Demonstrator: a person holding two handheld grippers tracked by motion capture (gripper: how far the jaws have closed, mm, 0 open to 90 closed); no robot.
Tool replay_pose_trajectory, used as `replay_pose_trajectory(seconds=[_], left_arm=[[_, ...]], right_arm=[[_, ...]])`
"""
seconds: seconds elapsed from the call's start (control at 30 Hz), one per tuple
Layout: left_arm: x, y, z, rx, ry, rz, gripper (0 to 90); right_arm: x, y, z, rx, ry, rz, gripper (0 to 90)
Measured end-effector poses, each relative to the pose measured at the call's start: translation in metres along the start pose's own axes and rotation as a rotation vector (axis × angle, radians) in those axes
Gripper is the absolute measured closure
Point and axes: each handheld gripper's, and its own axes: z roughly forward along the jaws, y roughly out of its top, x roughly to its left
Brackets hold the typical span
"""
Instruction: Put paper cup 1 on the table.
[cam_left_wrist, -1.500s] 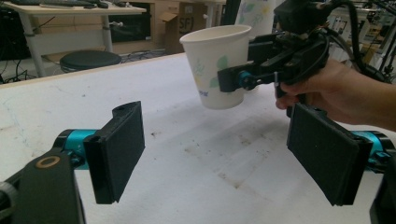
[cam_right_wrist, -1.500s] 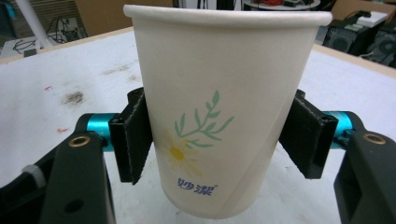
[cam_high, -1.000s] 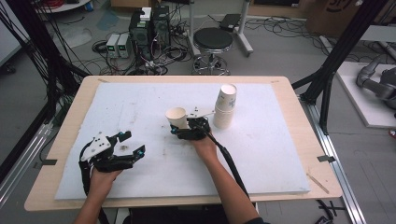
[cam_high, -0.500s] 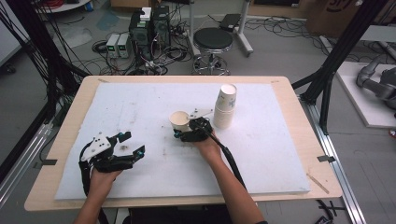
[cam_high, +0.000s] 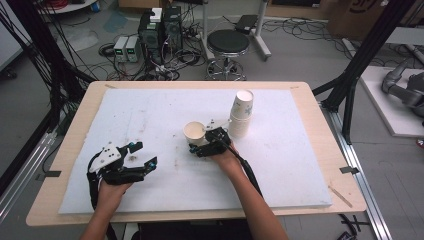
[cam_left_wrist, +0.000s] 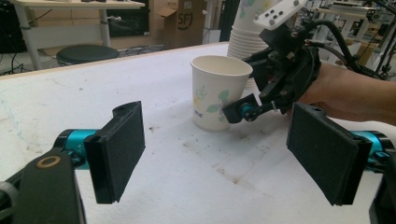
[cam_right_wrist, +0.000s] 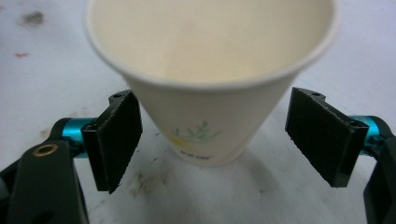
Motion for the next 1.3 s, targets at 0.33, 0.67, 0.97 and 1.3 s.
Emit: replay_pose_trajectory(seconds=[0.33, 0.67, 0.97, 1.3], left_arm=[[-0.001, 0.0, 0.001, -0.01, -0.002, -0.005, 18.8], [-0.003, 0.0, 0.004, -0.017, -0.012, -0.026, 17.3], [-0.005, 0.001, 0.002, -0.03, -0.002, -0.016, 14.5], [-0.008, 0.002, -0.001, -0.036, 0.031, 0.003, 15.3]], right_arm=[[-0.008, -0.013, -0.047, -0.096, 0.051, -0.018, 19.6], [-0.011, -0.034, -0.105, -0.183, 0.073, -0.071, 19.6], [-0.024, -0.073, -0.174, -0.263, -0.032, -0.07, 19.5], [-0.034, -0.099, -0.2, -0.315, -0.07, -0.011, 19.5]])
